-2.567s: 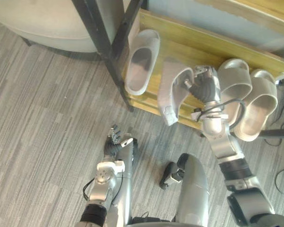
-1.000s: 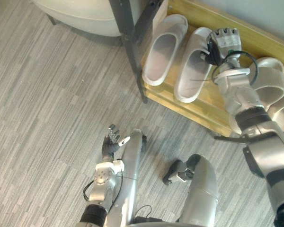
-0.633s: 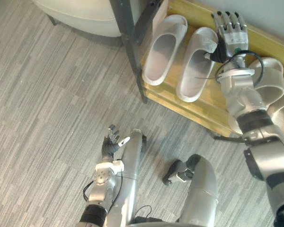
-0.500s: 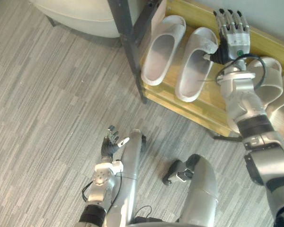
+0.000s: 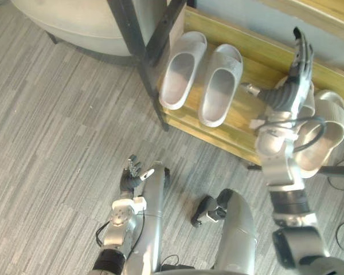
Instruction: Organize the slippers on the shoe rack
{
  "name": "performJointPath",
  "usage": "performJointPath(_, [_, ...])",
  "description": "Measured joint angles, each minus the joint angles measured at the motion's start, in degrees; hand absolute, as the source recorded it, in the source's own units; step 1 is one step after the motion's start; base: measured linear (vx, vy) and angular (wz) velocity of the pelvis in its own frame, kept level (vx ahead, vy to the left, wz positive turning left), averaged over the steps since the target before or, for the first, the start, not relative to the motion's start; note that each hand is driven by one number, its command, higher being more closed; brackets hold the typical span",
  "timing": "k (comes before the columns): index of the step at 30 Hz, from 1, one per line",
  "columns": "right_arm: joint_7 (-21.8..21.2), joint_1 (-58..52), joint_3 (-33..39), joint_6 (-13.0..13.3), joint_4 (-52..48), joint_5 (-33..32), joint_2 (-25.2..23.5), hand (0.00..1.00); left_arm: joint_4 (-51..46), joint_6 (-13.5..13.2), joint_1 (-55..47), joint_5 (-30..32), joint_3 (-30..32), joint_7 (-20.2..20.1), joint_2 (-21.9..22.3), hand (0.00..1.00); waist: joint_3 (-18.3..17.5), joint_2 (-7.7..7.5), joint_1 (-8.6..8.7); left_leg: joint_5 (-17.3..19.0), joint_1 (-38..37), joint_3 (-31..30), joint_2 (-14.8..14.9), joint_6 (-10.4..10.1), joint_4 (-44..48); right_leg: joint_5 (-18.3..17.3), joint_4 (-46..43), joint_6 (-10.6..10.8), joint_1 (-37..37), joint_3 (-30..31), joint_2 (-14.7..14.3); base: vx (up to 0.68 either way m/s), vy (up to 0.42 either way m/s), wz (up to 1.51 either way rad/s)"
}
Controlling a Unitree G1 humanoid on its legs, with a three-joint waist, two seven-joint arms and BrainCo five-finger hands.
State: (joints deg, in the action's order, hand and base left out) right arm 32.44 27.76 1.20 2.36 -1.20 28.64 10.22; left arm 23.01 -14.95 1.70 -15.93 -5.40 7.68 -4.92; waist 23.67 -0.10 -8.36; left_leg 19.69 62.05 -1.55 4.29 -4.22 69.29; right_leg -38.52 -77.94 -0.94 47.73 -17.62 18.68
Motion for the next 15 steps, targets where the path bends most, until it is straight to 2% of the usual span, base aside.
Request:
performJointPath(4, [-0.22,-1.38,-1.71,1.81,2.51,-5.55,-6.20,0.00,0.07,0.33,-0.01,0.05,0.44,0.24,0.08,0.00,0.01,-0.01,0.18,-0.07,-0.60,0.19,0.75,-0.15,-0.33,0.45,0.57,0.02,-0.06,0.41,-0.86,-0.01,-0.008,-0.10])
performJointPath(7, [-0.56,-1.55,-1.65,1.85,7.60,-8.62,-9.12,0.00,0.29,0.40,-0.01,0.04,1.68,1.08,1.00,0.00,0.05,-0.06,0.38,-0.23,-0.90,0.28,0.82,-0.41,-0.82,0.74,0.96,0.14,-0.13,0.50,-0.99,0.00,0.001,-0.03])
performJointPath(12, [-1.59,-2.58,0.12,2.02,13.70,-14.27,-12.42,0.00,0.35,0.43,0.01,0.03,2.29,1.25,1.34,0.00,0.18,-0.29,0.40,-0.34,-1.18,0.28,0.76,-0.56,-1.32,0.83,1.33,0.20,-0.39,0.43,-1.00,0.00,0.000,0.00])
performJointPath(15, [-1.86,-3.30,1.05,2.29,16.25,-17.59,-12.68,0.00,0.56,0.41,0.05,0.03,2.77,1.79,1.59,0.00,0.21,-0.29,0.43,-0.33,-1.20,0.27,0.71,-0.56,-1.40,0.83,1.49,0.20,-0.46,0.39,-0.98,0.00,0.000,0.00])
